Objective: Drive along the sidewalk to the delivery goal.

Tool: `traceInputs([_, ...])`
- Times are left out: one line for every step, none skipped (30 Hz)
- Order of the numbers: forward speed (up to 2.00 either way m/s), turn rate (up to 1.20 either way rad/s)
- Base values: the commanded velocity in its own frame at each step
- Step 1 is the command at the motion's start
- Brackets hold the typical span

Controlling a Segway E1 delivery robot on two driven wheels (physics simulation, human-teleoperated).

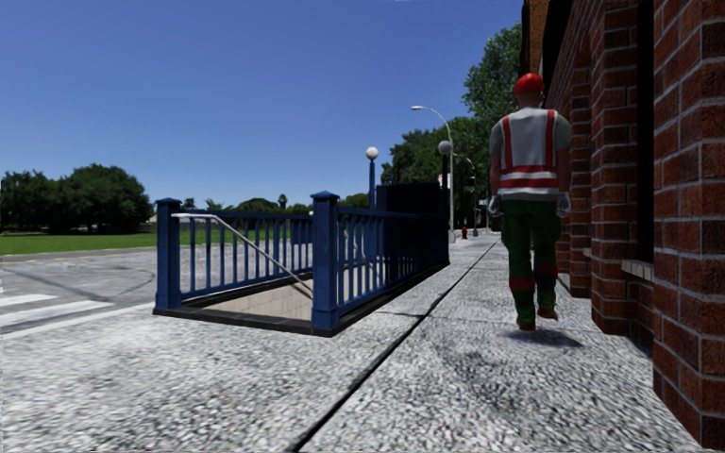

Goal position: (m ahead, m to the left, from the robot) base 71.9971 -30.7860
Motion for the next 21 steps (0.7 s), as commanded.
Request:
traceInputs([1.16, -0.67])
traceInputs([1.16, -0.67])
traceInputs([1.16, -0.67])
traceInputs([1.16, -0.67])
traceInputs([1.17, -0.64])
traceInputs([1.18, -0.61])
traceInputs([1.18, -0.61])
traceInputs([1.2, -0.6])
traceInputs([1.23, -0.59])
traceInputs([1.24, -0.58])
traceInputs([1.24, -0.58])
traceInputs([1.24, -0.57])
traceInputs([1.25, -0.53])
traceInputs([1.25, -0.4])
traceInputs([1.25, -0.4])
traceInputs([1.25, -0.15])
traceInputs([1.25, 0.0])
traceInputs([1.25, 0.0])
traceInputs([1.25, 0.0])
traceInputs([1.25, 0.0])
traceInputs([1.26, 0.0])
